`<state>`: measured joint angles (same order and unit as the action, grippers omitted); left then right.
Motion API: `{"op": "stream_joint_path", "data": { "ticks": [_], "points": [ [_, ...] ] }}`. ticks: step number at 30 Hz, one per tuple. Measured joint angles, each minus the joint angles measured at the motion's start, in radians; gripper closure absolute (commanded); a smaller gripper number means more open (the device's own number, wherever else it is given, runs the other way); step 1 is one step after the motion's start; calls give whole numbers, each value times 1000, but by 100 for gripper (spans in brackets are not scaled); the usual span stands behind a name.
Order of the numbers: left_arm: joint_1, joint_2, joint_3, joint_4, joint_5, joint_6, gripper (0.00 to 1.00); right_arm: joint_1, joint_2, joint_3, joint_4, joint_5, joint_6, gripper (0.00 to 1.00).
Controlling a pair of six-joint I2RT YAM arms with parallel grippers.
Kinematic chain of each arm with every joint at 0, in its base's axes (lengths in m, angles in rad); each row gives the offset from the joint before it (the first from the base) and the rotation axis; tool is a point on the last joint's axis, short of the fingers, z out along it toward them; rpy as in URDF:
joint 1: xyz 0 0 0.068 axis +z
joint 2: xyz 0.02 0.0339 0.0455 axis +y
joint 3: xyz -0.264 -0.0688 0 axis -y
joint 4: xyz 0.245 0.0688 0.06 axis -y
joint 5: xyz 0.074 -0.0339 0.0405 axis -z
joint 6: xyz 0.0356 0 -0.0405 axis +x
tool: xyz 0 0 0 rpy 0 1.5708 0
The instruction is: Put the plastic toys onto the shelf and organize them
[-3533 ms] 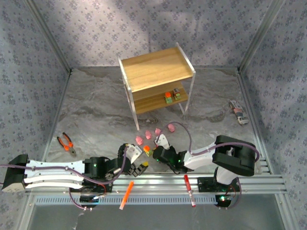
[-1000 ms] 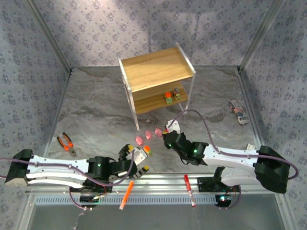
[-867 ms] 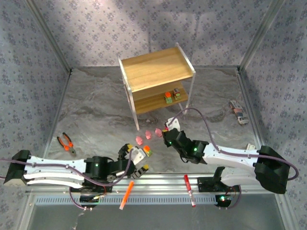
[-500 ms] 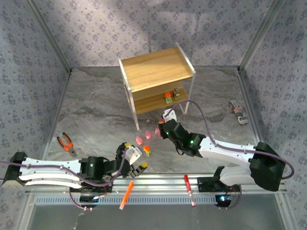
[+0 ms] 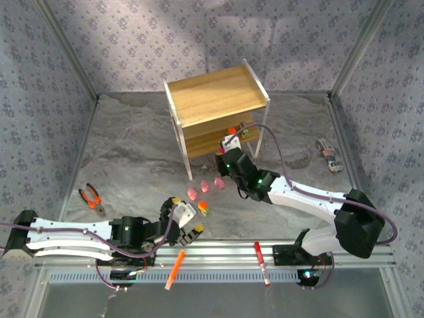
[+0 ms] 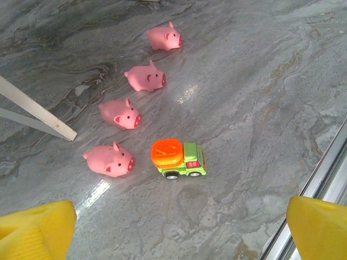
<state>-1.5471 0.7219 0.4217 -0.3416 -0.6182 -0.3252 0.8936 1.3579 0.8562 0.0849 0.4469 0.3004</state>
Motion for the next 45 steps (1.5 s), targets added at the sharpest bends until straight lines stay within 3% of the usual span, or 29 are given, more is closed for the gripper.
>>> {"op": "stream_joint_path", "data": {
  "ticks": [33, 45],
  "points": [
    [0, 0, 0, 0, 1, 2, 0, -94, 167, 282, -163, -60, -3, 76],
    [0, 0, 0, 0, 1, 2, 0, -110, 208, 294, -187, -82, -2, 76]
  ]
}}
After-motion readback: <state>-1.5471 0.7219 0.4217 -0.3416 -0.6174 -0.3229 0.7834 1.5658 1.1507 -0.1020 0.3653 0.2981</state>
